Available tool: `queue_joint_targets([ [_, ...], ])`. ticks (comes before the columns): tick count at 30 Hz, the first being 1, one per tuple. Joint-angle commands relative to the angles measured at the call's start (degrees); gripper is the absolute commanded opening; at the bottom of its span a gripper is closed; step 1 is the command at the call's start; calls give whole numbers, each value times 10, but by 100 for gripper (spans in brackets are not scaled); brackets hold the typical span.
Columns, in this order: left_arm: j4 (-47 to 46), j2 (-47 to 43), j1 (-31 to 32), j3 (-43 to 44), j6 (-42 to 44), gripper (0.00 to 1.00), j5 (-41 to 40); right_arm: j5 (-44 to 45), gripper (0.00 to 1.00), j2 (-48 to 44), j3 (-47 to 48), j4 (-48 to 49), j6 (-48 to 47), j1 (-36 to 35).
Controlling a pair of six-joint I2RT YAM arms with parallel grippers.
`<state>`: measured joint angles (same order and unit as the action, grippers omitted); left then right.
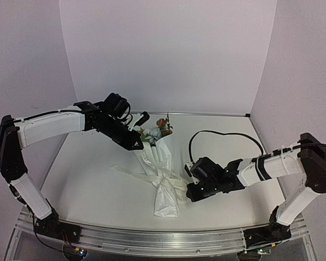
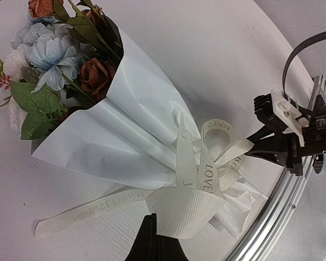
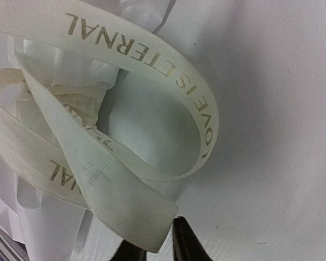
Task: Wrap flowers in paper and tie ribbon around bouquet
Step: Cross the half-tied ribbon at the center of the board.
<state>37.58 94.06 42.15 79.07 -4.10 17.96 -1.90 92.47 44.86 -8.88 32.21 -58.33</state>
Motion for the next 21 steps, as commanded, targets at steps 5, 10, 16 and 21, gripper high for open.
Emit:
queue_joint_targets([
  [5, 20, -49, -3, 7, 15, 0, -46, 37, 0, -60, 54, -121, -33, -3],
  [10, 70, -52, -2, -4, 18, 0, -44, 45, 0, -77, 122, -206, -54, -3],
  [16, 100, -68, 10, -38, -15, 0, 29, 21, 0, -35, 204, -249, -79, 28],
  [21, 128, -70, 50, -53, -43, 0, 93, -75, 0, 30, 274, -244, -67, 87],
])
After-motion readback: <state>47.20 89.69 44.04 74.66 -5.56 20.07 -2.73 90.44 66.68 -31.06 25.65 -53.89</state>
